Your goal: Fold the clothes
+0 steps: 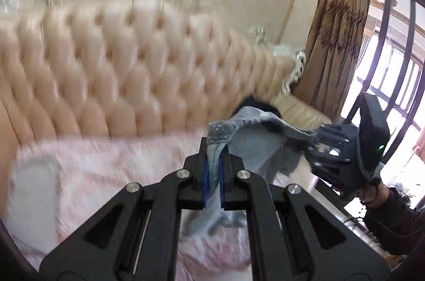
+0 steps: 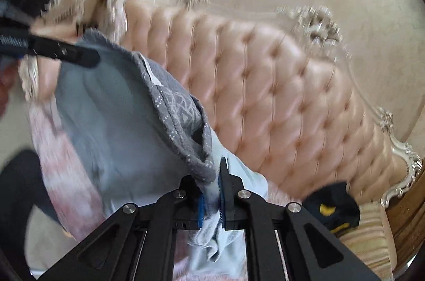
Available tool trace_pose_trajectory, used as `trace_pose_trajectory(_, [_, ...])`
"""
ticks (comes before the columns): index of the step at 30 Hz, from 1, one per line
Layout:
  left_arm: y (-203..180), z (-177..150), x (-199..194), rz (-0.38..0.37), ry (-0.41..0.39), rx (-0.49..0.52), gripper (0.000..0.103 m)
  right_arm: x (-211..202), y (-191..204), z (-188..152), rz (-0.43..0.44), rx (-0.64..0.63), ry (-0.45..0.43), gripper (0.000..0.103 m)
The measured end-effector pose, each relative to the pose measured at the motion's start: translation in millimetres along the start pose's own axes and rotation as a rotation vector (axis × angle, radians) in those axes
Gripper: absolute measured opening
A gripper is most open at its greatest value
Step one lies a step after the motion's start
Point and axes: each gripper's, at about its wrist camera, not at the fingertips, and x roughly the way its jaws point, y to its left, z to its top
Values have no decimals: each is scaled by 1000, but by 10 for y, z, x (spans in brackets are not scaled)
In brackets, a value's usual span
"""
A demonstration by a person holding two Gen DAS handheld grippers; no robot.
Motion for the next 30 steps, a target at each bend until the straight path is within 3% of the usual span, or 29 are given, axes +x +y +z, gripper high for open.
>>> trace_pose_trajectory(6, [-181,659,-442,43,-130,94,7,-554,-210,534,149,24,-91,8])
trace_pose_trajectory(9, [-298,711,-580,87,-160,157,7,-729,-182,567,234,45,-105,8])
trace_pose_trajectory(11, [-340,687,-587,125,-162,188,7,-780,-172,554,347,73,-108,8])
trace_pose_trajectory(15, [-259,573,-482,148,-118,169,7,-718,-196,445,467,126,-66,8])
trace_pose_trajectory(18, [-192,426,-431,141,-88,142,7,-683,-270,340,493,171,-50,8])
trace_pose_trajectory(24, [-230,132,-588,133,-60,129,7,-804,-383,274,434,240,-37,8])
trace_pose_trajectory(30, [-371,368,-805,108,-107,160,7,-1239,-406,509,388,183,-77,8])
